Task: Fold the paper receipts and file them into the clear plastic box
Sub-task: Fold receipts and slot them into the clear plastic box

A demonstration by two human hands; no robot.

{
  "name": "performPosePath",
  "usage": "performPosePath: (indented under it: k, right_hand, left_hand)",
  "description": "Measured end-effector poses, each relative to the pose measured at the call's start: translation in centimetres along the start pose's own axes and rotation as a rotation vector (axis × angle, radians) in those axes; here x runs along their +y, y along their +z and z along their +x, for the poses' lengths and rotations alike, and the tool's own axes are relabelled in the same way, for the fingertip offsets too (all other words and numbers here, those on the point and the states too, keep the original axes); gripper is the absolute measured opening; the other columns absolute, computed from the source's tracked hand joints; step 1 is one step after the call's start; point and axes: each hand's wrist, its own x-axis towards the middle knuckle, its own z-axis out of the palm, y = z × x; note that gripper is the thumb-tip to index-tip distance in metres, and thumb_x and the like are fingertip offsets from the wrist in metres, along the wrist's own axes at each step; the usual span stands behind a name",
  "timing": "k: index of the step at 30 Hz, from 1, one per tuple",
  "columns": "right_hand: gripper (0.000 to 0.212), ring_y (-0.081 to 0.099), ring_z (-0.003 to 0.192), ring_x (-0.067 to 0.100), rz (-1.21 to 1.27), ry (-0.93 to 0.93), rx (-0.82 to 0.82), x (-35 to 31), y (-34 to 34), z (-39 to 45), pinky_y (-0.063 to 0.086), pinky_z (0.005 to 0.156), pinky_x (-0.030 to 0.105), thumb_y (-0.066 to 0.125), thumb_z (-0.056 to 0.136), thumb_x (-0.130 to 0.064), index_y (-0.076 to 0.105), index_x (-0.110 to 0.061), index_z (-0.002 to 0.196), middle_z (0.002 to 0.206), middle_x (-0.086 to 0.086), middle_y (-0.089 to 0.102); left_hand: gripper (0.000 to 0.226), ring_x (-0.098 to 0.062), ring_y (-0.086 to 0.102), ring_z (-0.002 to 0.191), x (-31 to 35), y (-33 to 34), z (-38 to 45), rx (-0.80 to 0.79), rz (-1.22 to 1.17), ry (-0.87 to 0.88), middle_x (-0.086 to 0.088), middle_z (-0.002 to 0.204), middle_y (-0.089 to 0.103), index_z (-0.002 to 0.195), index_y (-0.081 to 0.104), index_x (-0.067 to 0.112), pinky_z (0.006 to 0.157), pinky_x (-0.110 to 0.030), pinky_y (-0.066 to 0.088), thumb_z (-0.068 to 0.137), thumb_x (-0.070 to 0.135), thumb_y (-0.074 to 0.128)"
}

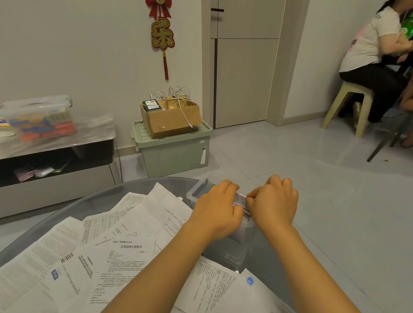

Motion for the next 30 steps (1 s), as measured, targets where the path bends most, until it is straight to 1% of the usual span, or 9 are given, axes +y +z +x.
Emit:
performPosePath:
  k: [3,5,10,14,19,22,25,27,30]
  right_hand:
    - [0.024,0.036,0.108,0.022,0.0,-0.001,-0.064,0.2,0.2,0.1,0.031,0.088,0.03,0.049,0.092,-0.031,0.071,-0.029,0.101,0.112,-0.002,0.044]
    - [0.022,0.036,0.11,0.022,0.108,0.015,-0.072,0.2,0.3,0.0,0.034,0.088,0.03,0.051,0.091,-0.025,0.071,-0.024,0.101,0.113,0.0,0.042]
    - [0.02,0.045,0.11,0.023,0.399,0.13,-0.079,0.2,0.5,-0.2,0.042,0.074,0.031,0.051,0.091,-0.009,0.069,-0.012,0.096,0.114,0.004,0.042]
    - [0.023,0.05,0.111,0.027,0.442,0.142,-0.14,0.5,0.9,0.1,0.049,0.084,0.038,0.048,0.092,-0.01,0.07,-0.01,0.098,0.119,0.009,0.047]
    - [0.025,0.057,0.104,0.022,0.567,0.1,-0.151,0.7,1.3,-0.2,0.043,0.079,0.024,0.049,0.09,-0.009,0.07,-0.009,0.103,0.115,0.009,0.062]
    - [0.026,0.052,0.113,0.024,0.58,0.061,-0.184,0.4,1.4,-0.8,0.044,0.088,0.029,0.049,0.092,-0.014,0.068,-0.013,0.11,0.118,0.008,0.062]
    - [0.028,0.042,0.124,0.024,0.532,0.03,-0.171,0.3,0.5,-1.7,0.042,0.095,0.033,0.047,0.095,-0.021,0.062,-0.019,0.119,0.133,0.007,0.05]
    - [0.03,0.031,0.13,0.022,0.448,-0.011,-0.117,0.4,-0.6,-2.6,0.038,0.097,0.032,0.047,0.095,-0.024,0.06,-0.022,0.122,0.14,0.004,0.042]
    - [0.029,0.028,0.128,0.018,0.401,-0.16,-0.059,0.3,-2.1,-4.6,0.035,0.096,0.025,0.05,0.094,-0.027,0.063,-0.022,0.119,0.137,0.0,0.045]
  left_hand:
    - [0.065,-0.018,0.045,0.12,0.0,0.2,0.1,-0.044,0.101,0.021,0.003,0.14,0.041,0.136,0.045,0.017,0.089,-0.035,0.044,0.079,0.036,0.02]
    - [0.067,-0.02,0.045,0.119,0.0,0.4,0.3,-0.076,0.176,0.019,0.002,0.14,0.043,0.136,0.046,0.019,0.088,-0.036,0.042,0.079,0.038,0.016]
    - [0.071,-0.02,0.038,0.126,0.1,0.4,0.7,-0.133,0.254,-0.02,0.0,0.144,0.038,0.138,0.044,0.024,0.095,-0.038,0.038,0.078,0.04,0.01]
    - [0.072,-0.02,0.035,0.129,0.2,0.3,0.7,-0.149,0.237,-0.042,-0.001,0.145,0.036,0.14,0.042,0.025,0.099,-0.04,0.036,0.077,0.041,0.01]
    - [0.07,-0.021,0.036,0.128,0.0,-0.2,0.0,-0.073,0.143,-0.064,-0.002,0.142,0.04,0.141,0.039,0.024,0.103,-0.04,0.031,0.078,0.039,0.015]
    - [0.067,-0.019,0.035,0.129,-0.2,-1.2,-1.1,-0.034,0.131,-0.081,0.0,0.141,0.041,0.14,0.041,0.025,0.109,-0.041,0.022,0.079,0.038,0.016]
    - [0.065,-0.016,0.034,0.128,-0.2,-2.6,-2.9,0.012,0.103,-0.098,0.001,0.14,0.042,0.138,0.043,0.025,0.112,-0.038,0.015,0.08,0.037,0.016]
    - [0.065,-0.014,0.033,0.127,0.3,-3.5,-4.2,0.035,0.088,-0.098,0.002,0.139,0.042,0.138,0.043,0.025,0.112,-0.035,0.012,0.08,0.036,0.016]
    - [0.06,-0.013,0.031,0.127,1.3,-4.4,-7.0,0.042,0.06,-0.103,0.002,0.138,0.041,0.138,0.042,0.025,0.112,-0.033,0.012,0.084,0.034,0.017]
